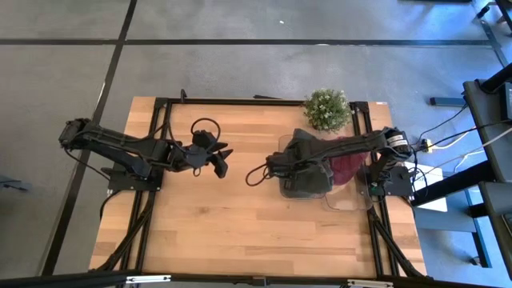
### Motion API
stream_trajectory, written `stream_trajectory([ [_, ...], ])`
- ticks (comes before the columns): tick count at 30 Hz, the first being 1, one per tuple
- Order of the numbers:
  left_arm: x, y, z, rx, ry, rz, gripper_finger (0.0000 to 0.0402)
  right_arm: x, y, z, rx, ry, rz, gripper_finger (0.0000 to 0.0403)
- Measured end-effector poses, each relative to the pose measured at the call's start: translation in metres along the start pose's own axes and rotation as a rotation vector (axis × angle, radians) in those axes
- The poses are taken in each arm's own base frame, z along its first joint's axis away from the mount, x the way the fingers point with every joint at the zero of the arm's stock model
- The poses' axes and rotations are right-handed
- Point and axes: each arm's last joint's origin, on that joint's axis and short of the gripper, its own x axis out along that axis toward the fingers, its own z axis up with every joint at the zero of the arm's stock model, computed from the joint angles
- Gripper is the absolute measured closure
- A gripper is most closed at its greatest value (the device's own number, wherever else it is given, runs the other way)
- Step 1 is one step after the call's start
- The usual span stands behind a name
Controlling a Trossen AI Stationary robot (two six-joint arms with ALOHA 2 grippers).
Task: Pick & Place hat
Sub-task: Put the black cap into the left transparent bin, then return to home position
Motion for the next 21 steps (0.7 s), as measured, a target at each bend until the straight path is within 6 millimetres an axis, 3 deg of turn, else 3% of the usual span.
stream_trajectory([
  [8,-0.002,-0.002,-0.001,0.006,0.001,-0.008,0.0261,0.002,0.001,-0.001,-0.007,0.005,-0.003,0.0217],
  [10,-0.002,-0.002,-0.001,0.011,-0.007,0.004,0.0262,-0.008,-0.003,0.000,0.012,-0.036,0.002,0.0217],
  [13,-0.004,-0.001,-0.002,0.056,-0.001,0.009,0.0263,-0.040,-0.009,-0.004,0.063,-0.187,0.044,0.0217],
  [17,-0.014,-0.001,-0.005,0.082,0.014,-0.002,0.0261,-0.081,-0.014,-0.030,0.083,-0.403,0.085,0.0217],
  [21,-0.036,0.002,-0.003,0.092,-0.030,-0.023,0.0263,-0.109,-0.022,-0.082,0.109,-0.579,0.104,0.0217],
])
